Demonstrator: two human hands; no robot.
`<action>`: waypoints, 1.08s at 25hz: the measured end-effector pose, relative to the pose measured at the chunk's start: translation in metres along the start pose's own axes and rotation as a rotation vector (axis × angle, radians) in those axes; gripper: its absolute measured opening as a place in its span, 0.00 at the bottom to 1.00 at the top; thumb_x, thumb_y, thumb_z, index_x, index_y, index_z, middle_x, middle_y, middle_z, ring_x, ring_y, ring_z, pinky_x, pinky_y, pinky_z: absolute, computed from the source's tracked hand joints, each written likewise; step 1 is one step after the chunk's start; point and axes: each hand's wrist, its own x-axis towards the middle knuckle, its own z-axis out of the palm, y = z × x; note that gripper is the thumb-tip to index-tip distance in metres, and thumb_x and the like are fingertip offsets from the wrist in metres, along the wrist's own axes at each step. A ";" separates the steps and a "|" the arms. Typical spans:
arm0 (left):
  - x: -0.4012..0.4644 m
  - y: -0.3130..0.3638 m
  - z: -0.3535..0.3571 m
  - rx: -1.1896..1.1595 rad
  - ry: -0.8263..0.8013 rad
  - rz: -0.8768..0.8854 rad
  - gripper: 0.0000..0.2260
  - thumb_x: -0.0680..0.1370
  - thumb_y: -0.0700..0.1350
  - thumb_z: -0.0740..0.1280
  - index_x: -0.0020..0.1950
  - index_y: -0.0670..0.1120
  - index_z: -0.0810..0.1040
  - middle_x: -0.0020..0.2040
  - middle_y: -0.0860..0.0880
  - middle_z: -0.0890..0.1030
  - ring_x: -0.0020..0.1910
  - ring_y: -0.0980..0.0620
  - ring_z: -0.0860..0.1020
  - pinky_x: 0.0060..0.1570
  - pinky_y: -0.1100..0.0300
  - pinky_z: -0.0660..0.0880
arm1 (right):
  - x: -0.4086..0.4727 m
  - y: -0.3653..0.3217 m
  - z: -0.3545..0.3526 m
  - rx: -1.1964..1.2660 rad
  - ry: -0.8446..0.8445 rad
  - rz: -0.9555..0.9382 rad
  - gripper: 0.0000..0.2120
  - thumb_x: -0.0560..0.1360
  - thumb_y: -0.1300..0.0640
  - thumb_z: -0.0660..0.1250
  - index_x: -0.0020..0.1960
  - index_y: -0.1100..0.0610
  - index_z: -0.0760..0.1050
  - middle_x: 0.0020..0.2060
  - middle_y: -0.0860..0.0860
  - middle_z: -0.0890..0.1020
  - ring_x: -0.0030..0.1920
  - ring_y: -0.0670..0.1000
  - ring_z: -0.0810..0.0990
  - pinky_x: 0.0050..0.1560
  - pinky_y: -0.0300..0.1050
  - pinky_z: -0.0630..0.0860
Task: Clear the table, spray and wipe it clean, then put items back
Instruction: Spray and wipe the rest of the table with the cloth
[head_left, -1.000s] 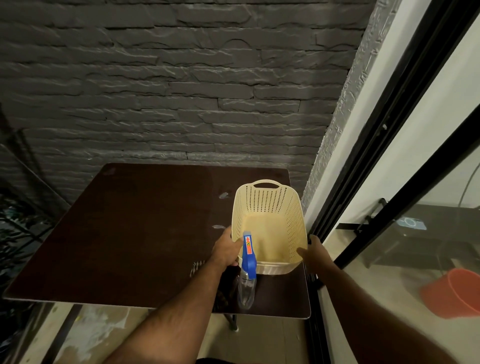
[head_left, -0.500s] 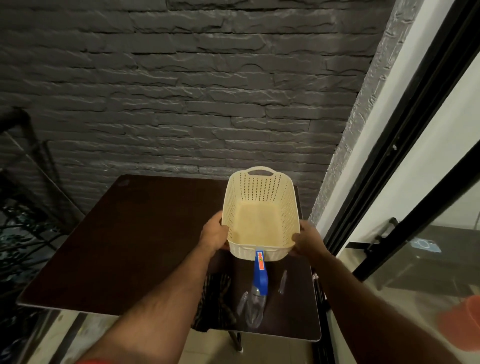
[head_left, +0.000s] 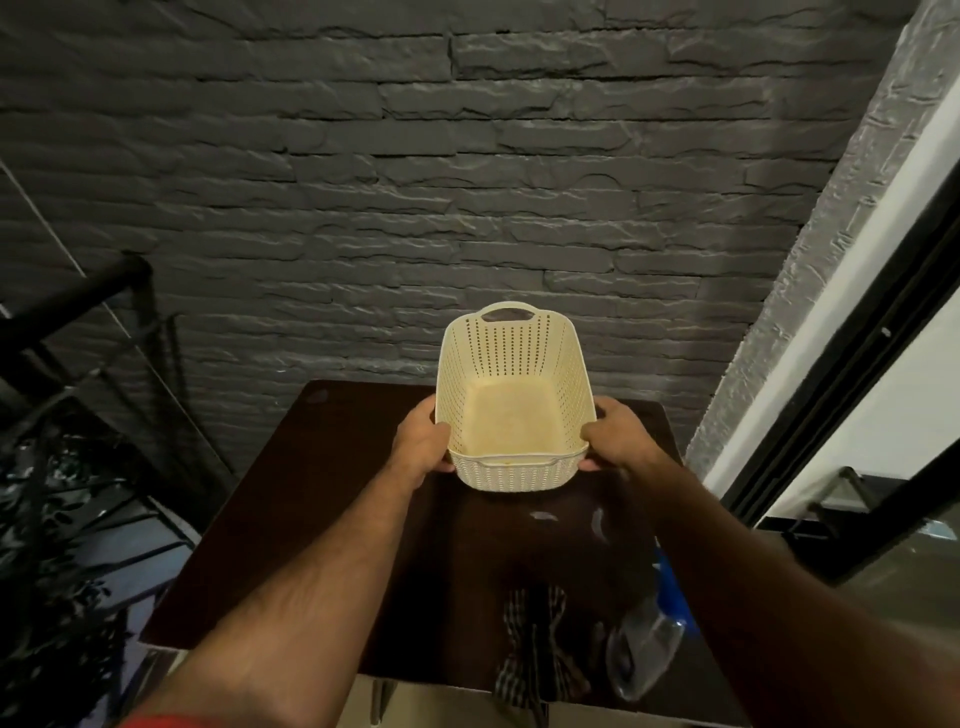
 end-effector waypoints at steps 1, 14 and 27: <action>0.007 -0.002 -0.015 0.002 -0.008 0.001 0.23 0.78 0.39 0.60 0.71 0.55 0.68 0.58 0.50 0.79 0.47 0.50 0.82 0.34 0.52 0.82 | -0.001 -0.006 0.014 0.004 0.007 0.004 0.25 0.76 0.66 0.62 0.72 0.53 0.66 0.60 0.55 0.78 0.47 0.55 0.84 0.38 0.47 0.84; 0.064 -0.049 -0.115 0.033 -0.013 -0.064 0.23 0.77 0.39 0.61 0.70 0.57 0.70 0.56 0.51 0.80 0.46 0.50 0.82 0.34 0.52 0.82 | 0.023 -0.041 0.138 -0.017 -0.006 0.073 0.23 0.73 0.70 0.64 0.66 0.57 0.71 0.57 0.56 0.78 0.53 0.59 0.80 0.30 0.46 0.81; 0.115 -0.094 -0.176 0.020 0.045 -0.183 0.23 0.75 0.38 0.60 0.67 0.58 0.71 0.54 0.50 0.81 0.45 0.48 0.82 0.33 0.54 0.81 | 0.075 -0.050 0.227 -0.067 -0.127 0.094 0.26 0.75 0.69 0.63 0.71 0.57 0.65 0.64 0.57 0.74 0.51 0.59 0.80 0.39 0.53 0.84</action>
